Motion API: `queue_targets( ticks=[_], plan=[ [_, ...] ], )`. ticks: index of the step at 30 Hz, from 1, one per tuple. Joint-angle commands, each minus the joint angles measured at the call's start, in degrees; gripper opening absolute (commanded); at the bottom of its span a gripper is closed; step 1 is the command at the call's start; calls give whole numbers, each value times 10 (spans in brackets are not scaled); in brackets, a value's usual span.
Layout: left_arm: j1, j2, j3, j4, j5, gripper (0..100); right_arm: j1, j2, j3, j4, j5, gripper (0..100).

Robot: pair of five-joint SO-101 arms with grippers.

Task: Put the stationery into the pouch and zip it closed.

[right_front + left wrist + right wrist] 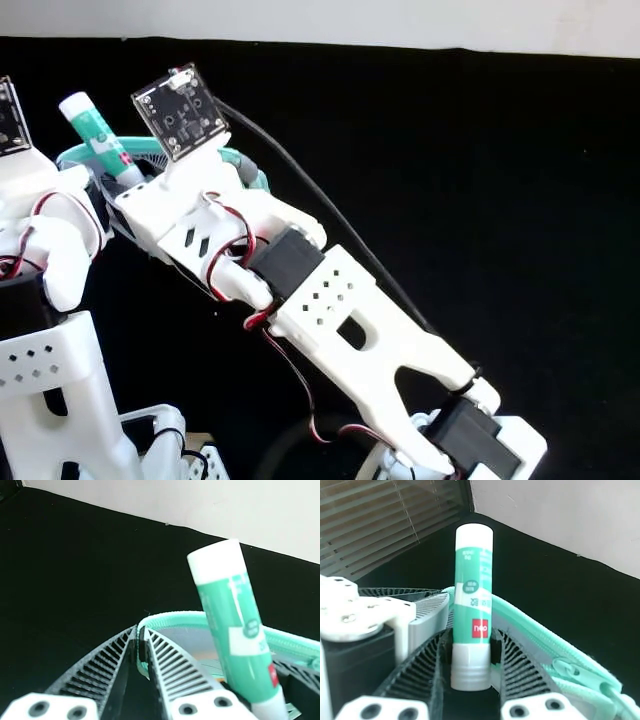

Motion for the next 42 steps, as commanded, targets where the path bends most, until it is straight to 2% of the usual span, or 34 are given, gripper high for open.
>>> queue_targets(
  ticks=[1, 10, 27, 42],
  plan=[
    [6, 31, 7, 9, -3, 7, -5, 0, 9, -11, -4, 5],
    [6, 31, 7, 9, -3, 7, 6, 45, 44, -82, -4, 5],
    [6, 31, 7, 9, -3, 7, 18, 49, -67, -45, 31, 5],
    [6, 31, 8, 9, -3, 7, 20, 102, 31, -62, 32, 5]
  ],
)
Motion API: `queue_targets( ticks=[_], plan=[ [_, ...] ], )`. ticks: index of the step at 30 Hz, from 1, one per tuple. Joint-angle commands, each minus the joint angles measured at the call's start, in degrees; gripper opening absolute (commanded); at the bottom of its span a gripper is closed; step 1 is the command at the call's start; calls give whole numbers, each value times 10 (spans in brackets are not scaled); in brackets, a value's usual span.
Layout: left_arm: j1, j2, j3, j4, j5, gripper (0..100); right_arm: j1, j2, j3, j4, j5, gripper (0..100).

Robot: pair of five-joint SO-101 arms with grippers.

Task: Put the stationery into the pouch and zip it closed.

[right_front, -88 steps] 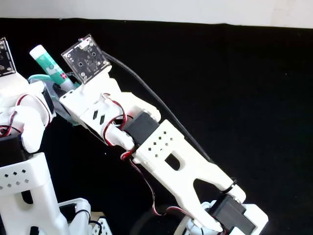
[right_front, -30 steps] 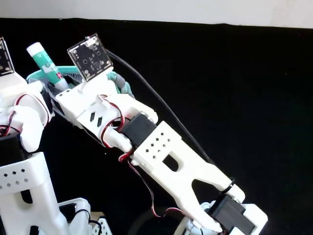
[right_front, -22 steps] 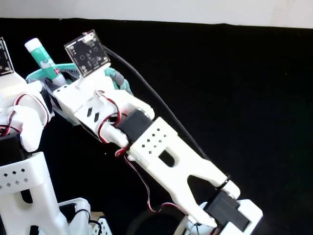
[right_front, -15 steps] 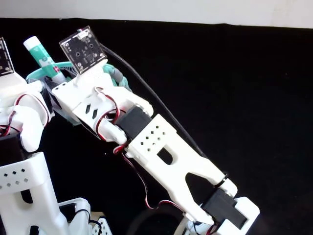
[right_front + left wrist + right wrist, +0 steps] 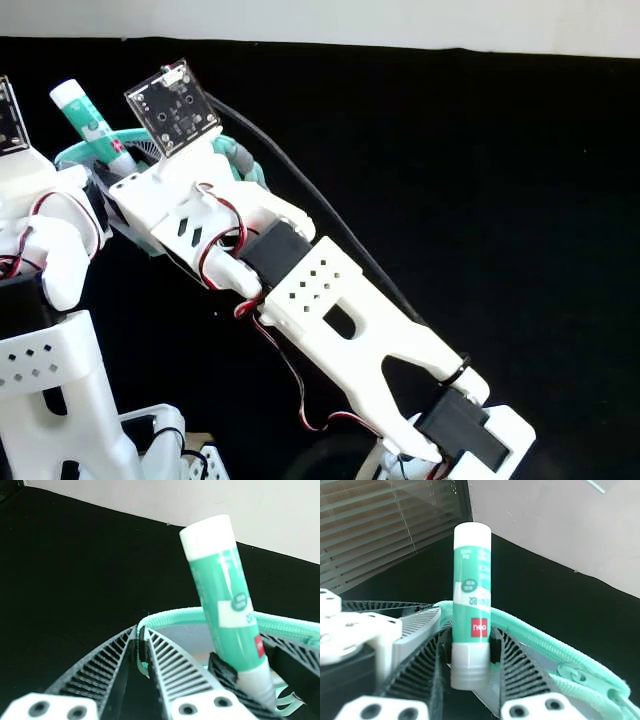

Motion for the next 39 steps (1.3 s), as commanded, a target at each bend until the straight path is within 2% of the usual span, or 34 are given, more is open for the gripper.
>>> queue_targets(
  ticks=[1, 12, 19, 24, 35, 39],
  plan=[
    [6, 31, 8, 9, -3, 7, 8, 17, 40, -8, 7, 5],
    [6, 31, 8, 9, -3, 7, 19, -32, 24, -6, 4, 5],
    [6, 31, 8, 9, -3, 7, 18, -80, -28, 103, 4, 5],
    [6, 31, 8, 9, -3, 7, 16, -80, -97, 134, 4, 5],
    [6, 31, 8, 9, -3, 7, 15, -44, -119, 113, 4, 5],
    [6, 31, 8, 9, -3, 7, 11, -31, -120, 68, 5, 5]
  ],
)
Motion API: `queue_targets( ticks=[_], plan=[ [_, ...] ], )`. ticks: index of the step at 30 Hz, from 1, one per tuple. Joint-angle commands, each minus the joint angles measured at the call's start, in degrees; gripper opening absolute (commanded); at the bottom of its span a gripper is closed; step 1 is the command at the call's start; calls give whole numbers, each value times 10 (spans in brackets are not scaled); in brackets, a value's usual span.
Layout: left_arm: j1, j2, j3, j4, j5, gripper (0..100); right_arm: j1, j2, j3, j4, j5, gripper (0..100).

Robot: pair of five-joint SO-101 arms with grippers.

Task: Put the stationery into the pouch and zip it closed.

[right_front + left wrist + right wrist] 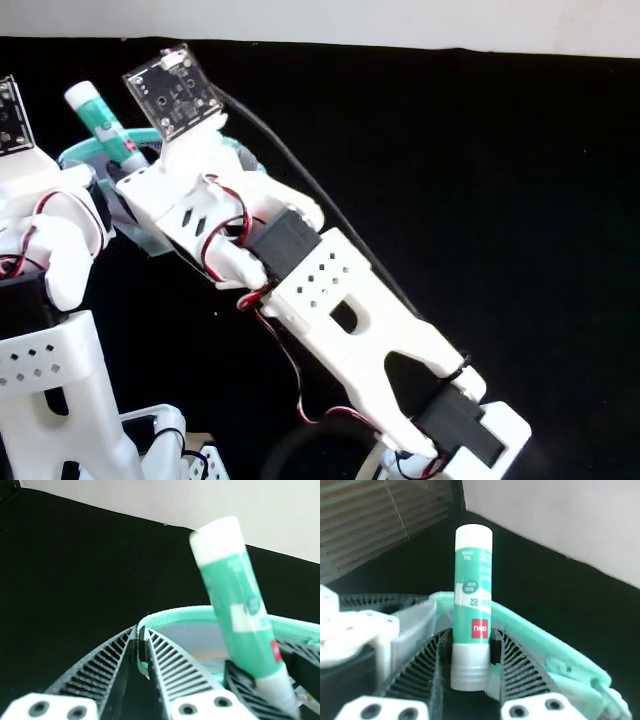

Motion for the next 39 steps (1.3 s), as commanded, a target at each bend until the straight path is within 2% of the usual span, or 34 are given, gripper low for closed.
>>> queue_targets(
  ticks=[1, 6, 14, 34, 39],
  plan=[
    [6, 31, 8, 9, -3, 7, 3, 0, -26, -36, 6, 5],
    [6, 32, 8, 9, -3, 7, 3, -1, -27, -36, 6, 5],
    [6, 32, 8, 9, -3, 7, 2, 5, -131, 11, 7, 5],
    [6, 32, 8, 9, -3, 7, 15, 95, -127, 1, 4, 5],
    [5, 32, 8, 9, -3, 7, 15, 92, -82, 4, 4, 5]
  ],
)
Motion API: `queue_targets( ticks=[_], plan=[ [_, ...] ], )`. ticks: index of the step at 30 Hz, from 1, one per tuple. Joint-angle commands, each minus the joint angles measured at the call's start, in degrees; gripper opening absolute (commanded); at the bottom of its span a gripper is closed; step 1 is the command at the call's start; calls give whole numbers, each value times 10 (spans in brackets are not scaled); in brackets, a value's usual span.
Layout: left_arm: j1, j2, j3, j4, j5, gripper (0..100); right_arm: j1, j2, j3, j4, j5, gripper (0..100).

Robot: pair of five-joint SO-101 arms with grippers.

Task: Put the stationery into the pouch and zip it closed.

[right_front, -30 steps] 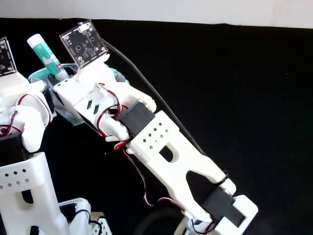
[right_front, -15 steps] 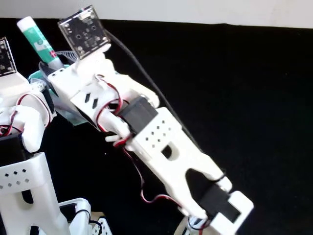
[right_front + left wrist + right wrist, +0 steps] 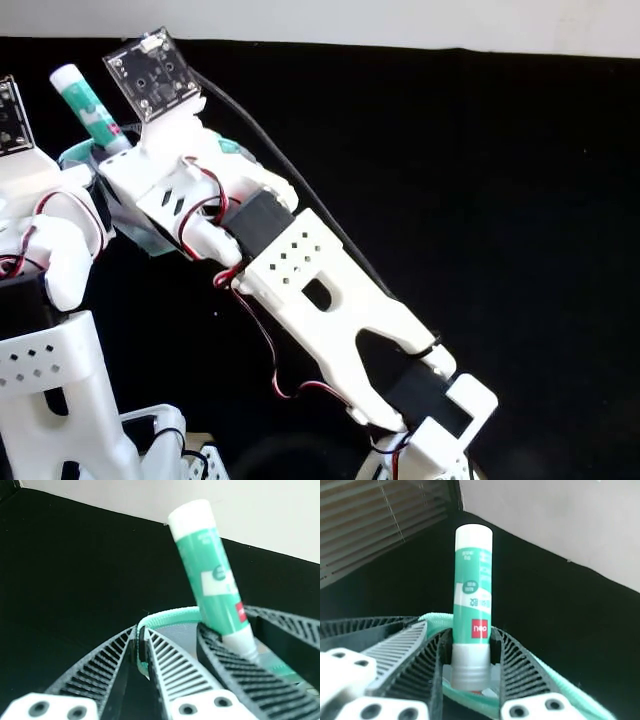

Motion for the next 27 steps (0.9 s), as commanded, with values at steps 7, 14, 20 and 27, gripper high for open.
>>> queue_targets(
  ticks=[7, 14, 20, 27],
  plan=[
    [5, 32, 8, 9, -3, 7, 13, -7, 84, -7, 6, 5],
    [5, 32, 8, 9, -3, 7, 13, -2, 98, -7, 8, 9],
    [5, 32, 8, 9, -3, 7, 12, -2, 124, -7, 72, 32],
    [5, 32, 8, 9, -3, 7, 12, -4, 125, -7, 84, 161]
  ],
)
